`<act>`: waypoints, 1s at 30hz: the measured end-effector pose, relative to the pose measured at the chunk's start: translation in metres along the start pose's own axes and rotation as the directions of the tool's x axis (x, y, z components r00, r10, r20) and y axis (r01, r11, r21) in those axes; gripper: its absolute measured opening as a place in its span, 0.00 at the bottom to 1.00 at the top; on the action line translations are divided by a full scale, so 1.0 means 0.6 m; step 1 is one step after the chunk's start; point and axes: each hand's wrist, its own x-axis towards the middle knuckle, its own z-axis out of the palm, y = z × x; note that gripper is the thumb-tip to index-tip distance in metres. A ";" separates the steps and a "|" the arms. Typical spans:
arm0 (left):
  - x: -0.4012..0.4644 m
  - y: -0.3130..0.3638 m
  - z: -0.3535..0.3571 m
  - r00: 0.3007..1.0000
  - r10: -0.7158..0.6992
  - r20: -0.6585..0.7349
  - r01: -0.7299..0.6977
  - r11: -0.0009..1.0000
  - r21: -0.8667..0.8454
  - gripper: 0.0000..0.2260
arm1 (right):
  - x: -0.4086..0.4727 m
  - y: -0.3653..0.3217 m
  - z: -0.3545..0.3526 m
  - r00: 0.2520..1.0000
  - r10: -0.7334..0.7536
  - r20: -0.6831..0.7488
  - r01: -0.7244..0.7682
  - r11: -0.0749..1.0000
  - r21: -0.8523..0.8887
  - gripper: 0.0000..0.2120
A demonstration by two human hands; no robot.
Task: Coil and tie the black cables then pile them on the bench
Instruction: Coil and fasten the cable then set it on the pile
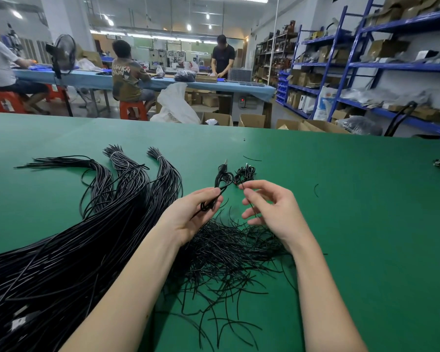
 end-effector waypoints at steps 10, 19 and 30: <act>0.005 -0.013 0.001 0.968 0.239 0.081 -0.252 0.919 0.302 0.04 | 0.008 0.001 0.034 0.999 0.012 -0.040 -0.012 1.000 0.012 0.06; 0.001 -0.016 0.005 0.937 0.309 0.160 -0.347 0.872 0.346 0.04 | 0.004 -0.003 0.031 0.987 0.128 -0.098 -0.111 0.981 0.157 0.02; -0.007 -0.019 0.012 0.927 0.281 0.247 -0.345 0.898 0.272 0.08 | 0.002 -0.004 0.022 0.953 0.302 0.040 -0.289 0.855 0.431 0.11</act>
